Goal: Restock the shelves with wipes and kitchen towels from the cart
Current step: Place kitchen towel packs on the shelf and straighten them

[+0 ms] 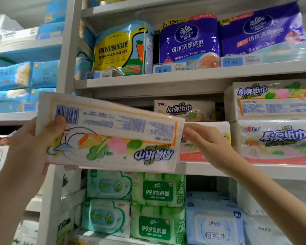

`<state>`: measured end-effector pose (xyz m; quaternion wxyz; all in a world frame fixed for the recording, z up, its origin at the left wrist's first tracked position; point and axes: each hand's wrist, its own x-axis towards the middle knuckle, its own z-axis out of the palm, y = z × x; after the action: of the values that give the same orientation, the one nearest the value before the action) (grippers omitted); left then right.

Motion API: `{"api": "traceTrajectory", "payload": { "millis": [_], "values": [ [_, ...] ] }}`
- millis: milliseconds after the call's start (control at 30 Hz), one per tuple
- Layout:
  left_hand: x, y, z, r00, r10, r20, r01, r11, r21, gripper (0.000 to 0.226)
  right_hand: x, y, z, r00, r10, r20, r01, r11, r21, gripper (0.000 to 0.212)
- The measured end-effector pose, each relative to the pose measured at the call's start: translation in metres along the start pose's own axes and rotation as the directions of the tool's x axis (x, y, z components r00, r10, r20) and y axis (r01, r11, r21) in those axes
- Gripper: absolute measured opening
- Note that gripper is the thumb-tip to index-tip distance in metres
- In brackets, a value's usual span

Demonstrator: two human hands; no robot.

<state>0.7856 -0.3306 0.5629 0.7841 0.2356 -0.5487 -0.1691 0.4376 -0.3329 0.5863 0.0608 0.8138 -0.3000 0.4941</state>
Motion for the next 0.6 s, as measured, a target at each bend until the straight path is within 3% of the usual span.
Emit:
{"api": "traceTrajectory", "payload": {
  "millis": [67, 167, 267, 367, 600],
  "values": [
    [0.006, 0.004, 0.028, 0.999, 0.046, 0.028, -0.045, 0.999, -0.026, 0.033, 0.000, -0.008, 0.000, 0.999, 0.033, -0.004, -0.032, 0.986, 0.164, 0.035],
    [0.000, 0.020, 0.068, 0.995, 0.096, -0.016, -0.098, 0.984, -0.152, 0.037, 0.007, -0.015, -0.008, 0.986, 0.071, -0.150, -0.041, 0.980, 0.196, 0.030],
    [0.009, 0.020, 0.101, 0.996, 0.086, 0.012, -0.083, 0.988, -0.133, 0.011, 0.015, -0.010, -0.023, 0.958, 0.124, -0.258, -0.059, 0.968, 0.244, 0.033],
    [0.019, 0.016, 0.131, 0.996, 0.049, 0.071, -0.043, 0.995, -0.095, 0.024, 0.022, 0.001, -0.039, 0.930, 0.176, -0.324, -0.122, 0.976, 0.182, 0.035],
    [0.037, -0.008, 0.178, 0.991, -0.063, 0.117, 0.038, 0.979, 0.201, 0.063, 0.028, 0.022, -0.058, 0.869, 0.153, -0.470, -0.214, 0.974, -0.079, 0.036]
  ]
}}
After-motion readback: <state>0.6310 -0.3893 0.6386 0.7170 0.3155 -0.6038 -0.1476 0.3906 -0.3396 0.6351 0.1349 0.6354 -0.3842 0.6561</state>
